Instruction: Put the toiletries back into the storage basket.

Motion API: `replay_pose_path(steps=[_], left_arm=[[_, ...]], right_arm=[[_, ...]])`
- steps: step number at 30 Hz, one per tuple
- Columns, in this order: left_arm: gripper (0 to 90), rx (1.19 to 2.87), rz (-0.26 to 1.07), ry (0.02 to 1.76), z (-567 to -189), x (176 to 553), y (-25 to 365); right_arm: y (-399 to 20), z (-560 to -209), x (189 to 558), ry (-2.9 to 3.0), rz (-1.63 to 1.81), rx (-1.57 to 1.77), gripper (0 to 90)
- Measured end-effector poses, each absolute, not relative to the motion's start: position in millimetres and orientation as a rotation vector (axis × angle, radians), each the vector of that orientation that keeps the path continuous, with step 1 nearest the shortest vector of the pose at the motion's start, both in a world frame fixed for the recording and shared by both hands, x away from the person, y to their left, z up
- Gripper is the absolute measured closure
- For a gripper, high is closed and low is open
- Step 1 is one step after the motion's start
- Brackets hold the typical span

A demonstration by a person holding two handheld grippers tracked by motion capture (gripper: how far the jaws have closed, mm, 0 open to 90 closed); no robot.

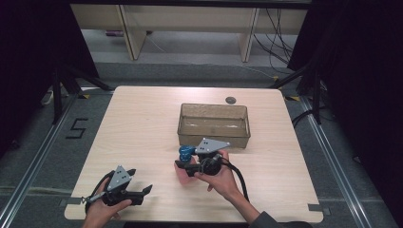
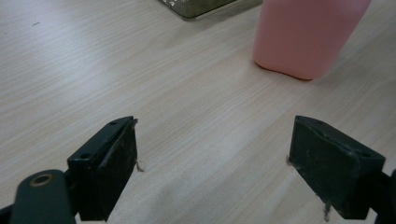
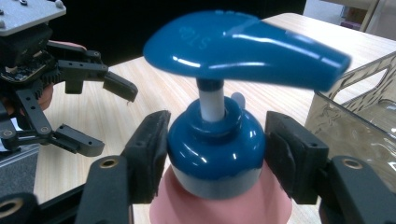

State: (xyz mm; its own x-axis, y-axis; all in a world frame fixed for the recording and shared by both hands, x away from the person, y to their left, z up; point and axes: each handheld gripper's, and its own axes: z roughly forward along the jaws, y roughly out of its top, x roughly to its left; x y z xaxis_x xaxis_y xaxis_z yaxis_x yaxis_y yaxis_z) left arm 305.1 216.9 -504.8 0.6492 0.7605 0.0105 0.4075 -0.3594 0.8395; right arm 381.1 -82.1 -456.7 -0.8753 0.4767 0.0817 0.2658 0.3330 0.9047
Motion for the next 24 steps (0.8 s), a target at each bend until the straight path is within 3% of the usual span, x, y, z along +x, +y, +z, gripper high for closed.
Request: replay_pose_path(steps=[17, 24], left_arm=[[14.9, 1.979, 0.509, 0.917, -504.1, 304.6, 216.4], [14.9, 1.981, 0.508, 0.917, -503.7, 304.0, 216.5]], right_arm=[[-77.1, -456.6, 369.1, 2.344, 1.527, 0.651, 53.0], [-77.9, -453.4, 370.9, 2.348, 1.502, 0.656, 53.2]])
